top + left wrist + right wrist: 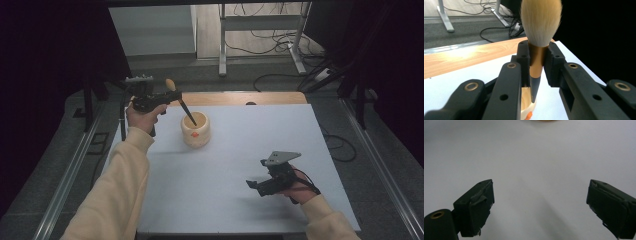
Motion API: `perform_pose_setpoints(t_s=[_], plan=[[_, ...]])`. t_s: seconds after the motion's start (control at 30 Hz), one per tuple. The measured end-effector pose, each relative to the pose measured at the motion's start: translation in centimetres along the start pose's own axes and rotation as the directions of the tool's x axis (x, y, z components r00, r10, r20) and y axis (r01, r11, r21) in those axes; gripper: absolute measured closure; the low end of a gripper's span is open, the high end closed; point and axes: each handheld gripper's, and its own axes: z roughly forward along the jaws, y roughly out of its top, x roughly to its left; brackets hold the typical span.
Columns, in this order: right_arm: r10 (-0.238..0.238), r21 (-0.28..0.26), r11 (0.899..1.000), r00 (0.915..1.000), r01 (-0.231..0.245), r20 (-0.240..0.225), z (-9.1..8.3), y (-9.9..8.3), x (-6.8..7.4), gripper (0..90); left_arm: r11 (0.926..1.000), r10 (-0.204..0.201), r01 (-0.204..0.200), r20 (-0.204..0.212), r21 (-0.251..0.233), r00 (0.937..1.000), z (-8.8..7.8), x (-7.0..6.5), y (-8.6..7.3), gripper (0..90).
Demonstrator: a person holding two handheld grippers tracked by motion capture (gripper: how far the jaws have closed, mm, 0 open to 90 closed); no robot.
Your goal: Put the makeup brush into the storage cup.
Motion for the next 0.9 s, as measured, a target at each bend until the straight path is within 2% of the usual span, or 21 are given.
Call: perform_pose_setpoints(t_s=[0.37, 0.9], plan=[[-0.003, 0.006, 1.0, 1.0, 0.003, 0.003, 0.0, -0.1, 0.0, 8.1, 0.9998, -0.021, 0.021, -0.044, -0.004, 0.9988, 0.9, 1.1, -0.1, 76.7], [-0.003, 0.022, 1.0, 0.9998, 0.003, 0.021, 0.1, -0.2, -0.2, 8.1, 0.9994, -0.001, 0.003, -0.062, 0.034, 0.9981, 2.5, 1.4, -0.7, 76.5]])
